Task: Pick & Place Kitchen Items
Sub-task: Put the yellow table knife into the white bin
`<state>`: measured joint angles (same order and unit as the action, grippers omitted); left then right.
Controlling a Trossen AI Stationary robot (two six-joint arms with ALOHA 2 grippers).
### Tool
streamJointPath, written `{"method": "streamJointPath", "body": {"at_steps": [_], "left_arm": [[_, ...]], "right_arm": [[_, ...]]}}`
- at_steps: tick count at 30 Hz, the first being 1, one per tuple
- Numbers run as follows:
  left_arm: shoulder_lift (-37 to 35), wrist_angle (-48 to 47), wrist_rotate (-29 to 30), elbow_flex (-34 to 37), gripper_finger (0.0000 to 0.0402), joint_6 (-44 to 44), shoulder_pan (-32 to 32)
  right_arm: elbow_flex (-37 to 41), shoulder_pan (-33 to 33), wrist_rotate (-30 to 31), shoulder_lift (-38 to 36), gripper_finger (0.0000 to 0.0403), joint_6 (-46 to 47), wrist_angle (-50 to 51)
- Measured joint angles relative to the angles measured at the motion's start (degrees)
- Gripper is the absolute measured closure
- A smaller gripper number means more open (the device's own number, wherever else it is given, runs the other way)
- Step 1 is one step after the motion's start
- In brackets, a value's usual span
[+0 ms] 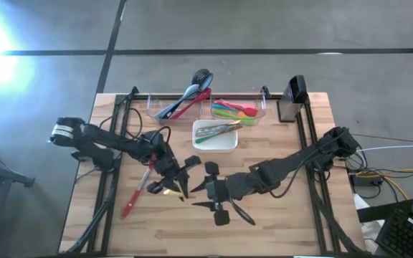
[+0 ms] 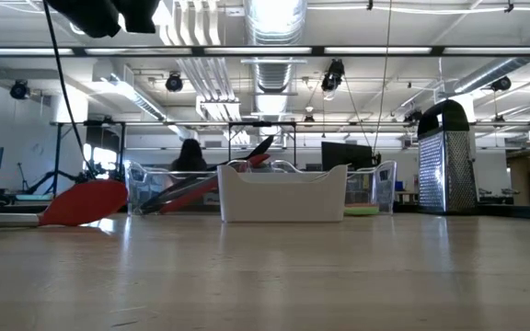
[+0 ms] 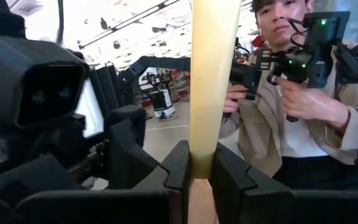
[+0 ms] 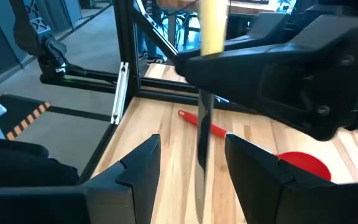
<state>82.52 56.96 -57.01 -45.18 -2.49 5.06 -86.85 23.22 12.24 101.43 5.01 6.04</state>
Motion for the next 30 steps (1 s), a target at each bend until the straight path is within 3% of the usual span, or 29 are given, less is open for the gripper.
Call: {"method": "streamJointPath", "body": {"at_steps": [13,21,30], "left_arm": [[0.2,0.6,0.5,-0.7,0.0360,-3.2,-0.1],[3.2,0.0,-2.9,-5.0,0.0360,-2.2,-1.0],[4.7,-1.2,-5.7,-6.1,0.0360,-0.8,-1.7]], "right_arm": [[0.1,-0.4,-0.5,0.3,0.0230,-0.7,-2.0],[0.1,-0.7,-2.3,1.1,0.0235,-0.5,-2.3],[0.1,-0.8,-4.8,1.1,0.0294,0.9,-1.0]]}}
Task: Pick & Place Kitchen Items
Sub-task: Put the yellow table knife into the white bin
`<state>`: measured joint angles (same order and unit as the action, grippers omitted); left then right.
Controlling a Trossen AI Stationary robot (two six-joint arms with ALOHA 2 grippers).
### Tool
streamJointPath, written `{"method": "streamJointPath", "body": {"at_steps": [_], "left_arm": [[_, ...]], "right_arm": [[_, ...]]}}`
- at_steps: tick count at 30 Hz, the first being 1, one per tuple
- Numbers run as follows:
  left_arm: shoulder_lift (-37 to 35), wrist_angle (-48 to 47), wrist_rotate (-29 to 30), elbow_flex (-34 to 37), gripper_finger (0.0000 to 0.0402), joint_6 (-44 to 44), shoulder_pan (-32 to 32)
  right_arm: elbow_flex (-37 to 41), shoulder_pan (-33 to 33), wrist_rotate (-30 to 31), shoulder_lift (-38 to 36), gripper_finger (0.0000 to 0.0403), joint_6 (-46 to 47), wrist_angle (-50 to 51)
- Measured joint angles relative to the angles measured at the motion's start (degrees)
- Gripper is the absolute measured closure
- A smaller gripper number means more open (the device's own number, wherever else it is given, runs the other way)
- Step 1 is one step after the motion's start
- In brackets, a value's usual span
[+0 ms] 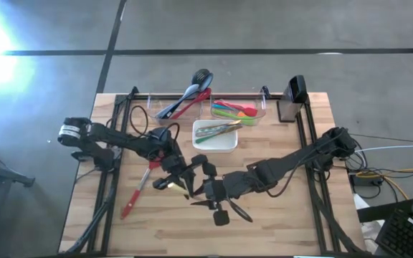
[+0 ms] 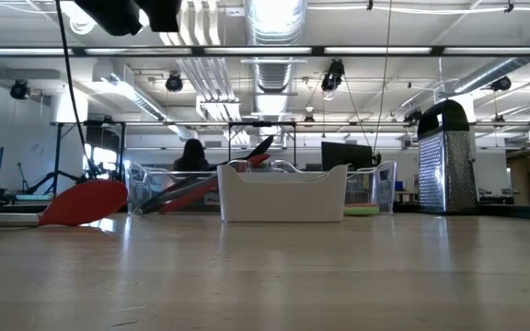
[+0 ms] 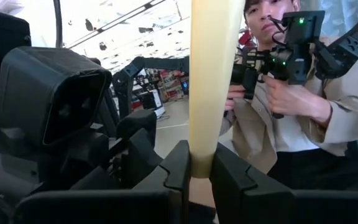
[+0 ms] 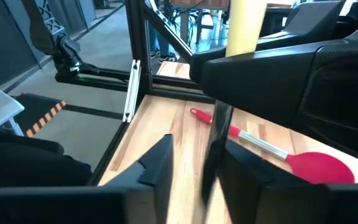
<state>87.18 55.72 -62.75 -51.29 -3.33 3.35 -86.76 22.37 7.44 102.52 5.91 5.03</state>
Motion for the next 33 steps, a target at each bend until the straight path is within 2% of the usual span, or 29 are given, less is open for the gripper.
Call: {"method": "streamJointPath", "body": {"at_steps": [6,7,15,22,27,31,33], "left_arm": [[0.0,-0.4,-0.6,0.0,0.0360,0.0,-0.4],[0.0,-0.4,-0.6,0.0,0.0360,0.0,-0.4],[0.0,-1.3,0.5,0.0,0.0358,0.8,-0.5],[0.0,-1.7,0.6,0.1,0.0258,7.7,-0.5],[-0.1,-1.9,0.0,0.0,0.0235,12.4,-0.9],[-1.9,-9.6,-6.9,0.7,0.0234,21.0,-4.6],[-3.5,-14.3,-6.8,3.4,0.0237,20.7,-6.3]], "right_arm": [[0.0,-0.1,-0.4,0.0,0.0380,0.3,0.7],[0.0,-0.1,-0.4,0.0,0.0384,0.3,0.7],[0.0,-0.1,-0.4,0.0,0.0393,1.2,1.7],[0.1,0.1,-2.1,0.2,0.0397,1.1,3.8],[0.1,0.0,-1.1,0.1,0.0397,2.7,5.3],[0.1,0.7,1.3,-0.2,0.0396,5.2,12.2],[0.1,1.5,5.1,-1.0,0.0396,7.1,17.5]]}}
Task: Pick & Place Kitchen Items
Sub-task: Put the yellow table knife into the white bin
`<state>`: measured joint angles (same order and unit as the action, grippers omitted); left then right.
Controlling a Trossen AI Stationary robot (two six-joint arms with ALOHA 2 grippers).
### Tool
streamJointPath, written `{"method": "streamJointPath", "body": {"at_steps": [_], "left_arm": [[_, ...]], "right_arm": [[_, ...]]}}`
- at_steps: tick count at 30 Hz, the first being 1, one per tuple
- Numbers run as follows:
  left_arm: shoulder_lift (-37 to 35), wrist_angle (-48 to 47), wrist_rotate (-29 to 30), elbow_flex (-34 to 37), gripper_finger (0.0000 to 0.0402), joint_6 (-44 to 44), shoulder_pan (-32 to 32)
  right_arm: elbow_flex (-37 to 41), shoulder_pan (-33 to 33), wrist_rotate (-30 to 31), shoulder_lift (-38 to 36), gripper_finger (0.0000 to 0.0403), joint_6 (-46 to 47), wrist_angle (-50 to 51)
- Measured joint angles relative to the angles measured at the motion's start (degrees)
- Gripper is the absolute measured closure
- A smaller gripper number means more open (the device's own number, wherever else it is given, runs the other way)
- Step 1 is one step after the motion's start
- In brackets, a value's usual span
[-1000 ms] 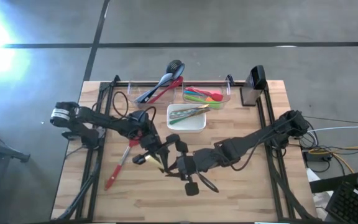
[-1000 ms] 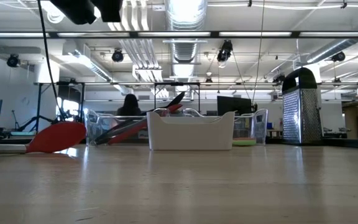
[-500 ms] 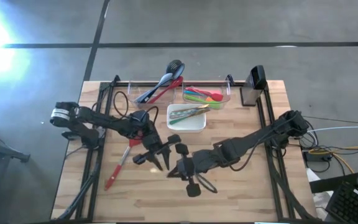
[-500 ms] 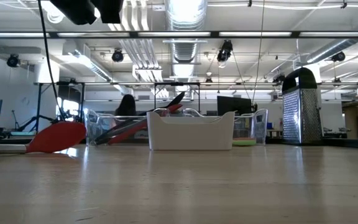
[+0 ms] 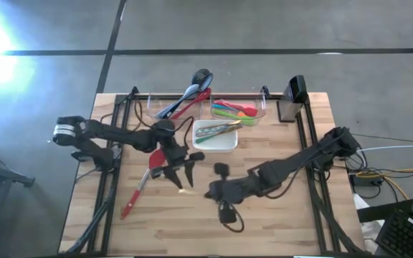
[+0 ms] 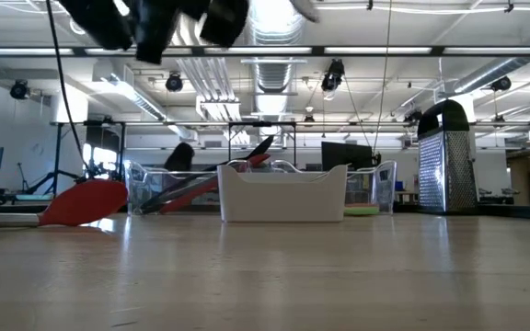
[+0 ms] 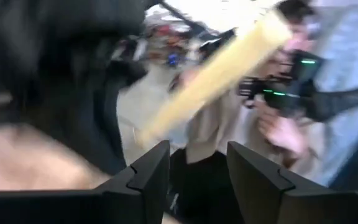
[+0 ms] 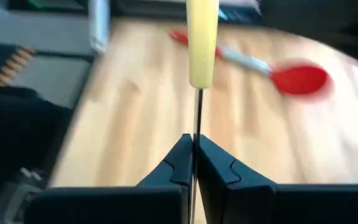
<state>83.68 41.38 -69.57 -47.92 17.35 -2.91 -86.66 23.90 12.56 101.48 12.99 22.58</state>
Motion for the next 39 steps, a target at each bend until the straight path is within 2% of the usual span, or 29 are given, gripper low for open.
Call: {"method": "streamJointPath", "body": {"at_steps": [3,5,8,11,14,18,25,35,39], "left_arm": [[-3.2,-4.2,5.5,5.8,0.0241,-3.8,-2.1],[-5.9,-3.9,11.4,10.2,0.0243,-5.4,-3.4],[-9.6,-2.2,26.5,16.3,0.0244,-5.3,-3.9],[-13.1,1.0,41.9,21.2,0.0243,-0.8,-3.8],[-16.2,2.2,50.6,24.3,0.0244,5.3,-3.8],[-20.3,3.1,52.0,26.8,0.0246,8.8,-3.7],[-25.5,5.7,52.1,28.6,0.0245,9.5,-2.0],[-26.3,6.1,52.1,28.4,0.0248,9.1,-0.3],[-26.3,6.9,52.3,28.3,0.0248,8.7,-0.3]], "right_arm": [[-0.3,1.1,6.8,-1.7,0.0396,5.6,10.7],[-0.3,1.4,10.2,-2.4,0.0396,9.2,17.7],[-0.3,0.7,16.4,-2.5,0.0396,12.4,27.3],[-0.8,-1.8,21.8,-2.4,0.0395,12.9,36.5],[-1.1,-5.2,24.6,-2.0,0.0395,11.8,41.5],[-0.9,-9.4,26.4,-2.0,0.0395,5.9,41.8],[-0.5,-15.9,28.0,-2.0,0.0395,-3.6,42.3],[-0.3,-23.4,28.2,-0.6,0.0395,-13.1,44.8],[-1.0,-24.9,22.9,4.3,0.0395,-15.8,44.8]]}}
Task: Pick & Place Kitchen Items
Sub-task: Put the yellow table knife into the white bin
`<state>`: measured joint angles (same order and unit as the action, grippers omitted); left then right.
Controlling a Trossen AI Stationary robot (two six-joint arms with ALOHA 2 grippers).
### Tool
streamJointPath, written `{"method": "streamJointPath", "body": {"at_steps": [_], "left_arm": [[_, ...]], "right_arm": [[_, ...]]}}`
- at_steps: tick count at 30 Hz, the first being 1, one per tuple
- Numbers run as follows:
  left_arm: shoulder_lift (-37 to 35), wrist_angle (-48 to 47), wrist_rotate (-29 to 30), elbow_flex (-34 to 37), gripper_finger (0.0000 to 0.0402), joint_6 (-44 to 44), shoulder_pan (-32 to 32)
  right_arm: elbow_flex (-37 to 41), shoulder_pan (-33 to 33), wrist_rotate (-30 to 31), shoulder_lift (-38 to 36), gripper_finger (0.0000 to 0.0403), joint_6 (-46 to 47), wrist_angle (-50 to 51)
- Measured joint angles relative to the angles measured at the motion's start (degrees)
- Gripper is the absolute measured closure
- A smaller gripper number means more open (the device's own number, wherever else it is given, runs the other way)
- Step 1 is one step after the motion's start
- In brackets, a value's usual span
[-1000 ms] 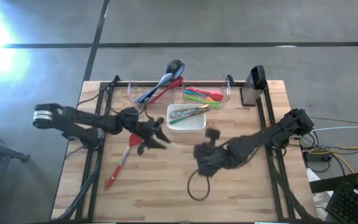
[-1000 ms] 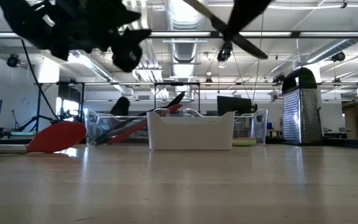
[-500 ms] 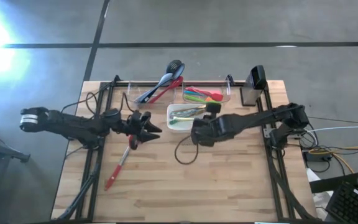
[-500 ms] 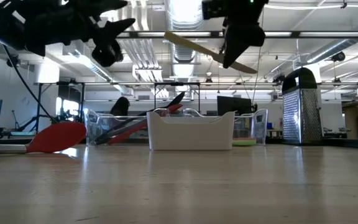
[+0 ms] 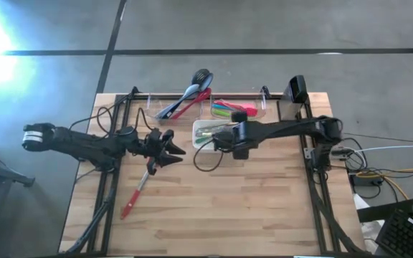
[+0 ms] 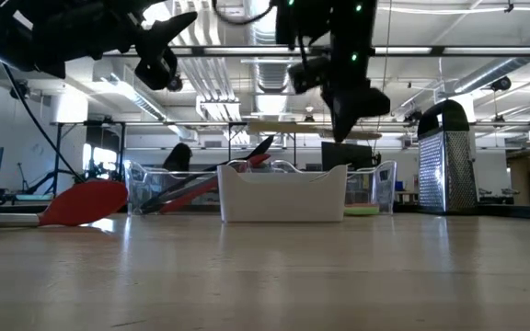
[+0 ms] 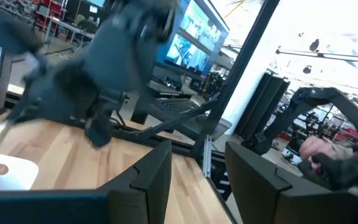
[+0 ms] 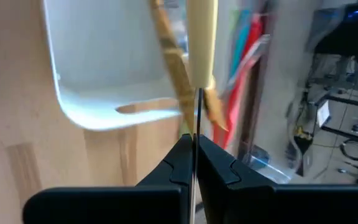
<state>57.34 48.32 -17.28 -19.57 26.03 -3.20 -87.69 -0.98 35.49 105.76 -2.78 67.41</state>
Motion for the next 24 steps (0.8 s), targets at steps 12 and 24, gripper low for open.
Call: {"method": "streamJointPath", "body": {"at_steps": [12,24], "left_arm": [[0.0,0.2,0.3,0.0,0.0248,-0.5,0.0],[0.2,-2.0,0.3,0.1,0.0248,-0.5,0.0]], "right_arm": [[-13.8,0.1,8.5,18.6,0.0395,-6.1,11.7],[-27.4,-0.7,9.6,28.3,0.0395,-13.0,17.2]]}}
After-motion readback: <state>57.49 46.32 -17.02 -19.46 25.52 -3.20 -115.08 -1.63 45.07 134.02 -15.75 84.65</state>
